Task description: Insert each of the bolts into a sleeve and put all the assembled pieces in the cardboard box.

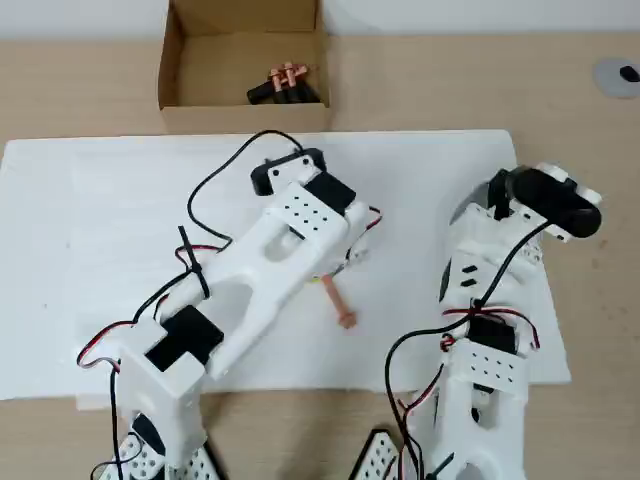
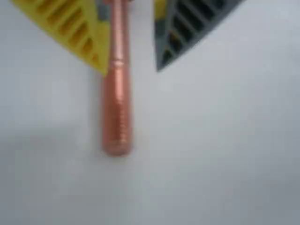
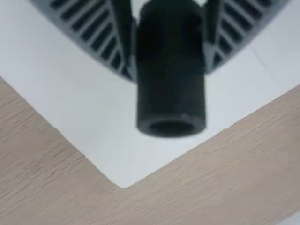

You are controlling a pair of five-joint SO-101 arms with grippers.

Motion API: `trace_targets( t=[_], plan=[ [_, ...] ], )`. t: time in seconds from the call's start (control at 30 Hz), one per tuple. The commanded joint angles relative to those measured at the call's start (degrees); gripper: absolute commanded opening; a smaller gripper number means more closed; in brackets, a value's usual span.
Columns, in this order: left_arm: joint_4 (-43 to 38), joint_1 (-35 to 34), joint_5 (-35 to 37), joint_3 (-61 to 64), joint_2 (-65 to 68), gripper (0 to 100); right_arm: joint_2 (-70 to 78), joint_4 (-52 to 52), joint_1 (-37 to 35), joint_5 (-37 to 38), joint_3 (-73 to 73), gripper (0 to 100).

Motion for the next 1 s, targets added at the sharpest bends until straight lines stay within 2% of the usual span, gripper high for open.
trace_targets(
  t=[0.0,0.17,0.53,0.63,0.73,0.97],
  plan=[
    [0.09,-0.62,0.88,-3.52,-0.48,9,-1.63,-1.14,-0.92,0.26,-1.80,1.1],
    [-0.09,-0.44,2.81,-2.02,0.84,14,-1.63,-1.14,-0.92,0.26,-1.80,1.1],
    [-1.05,-2.64,2.73,-3.96,11.56,14,-1.71,-1.14,-0.92,0.26,-1.80,1.1],
    [1.67,-2.46,2.73,-5.27,11.56,12,-1.71,-1.14,-0.92,0.26,-1.80,1.1],
    [5.71,-2.64,1.67,-8.88,11.56,1,-1.71,-1.14,-0.92,0.26,-1.80,1.1],
    [12.92,-4.40,-0.35,-15.12,11.56,1,-1.71,-1.14,-0.92,0.26,-1.80,1.1]
  ],
)
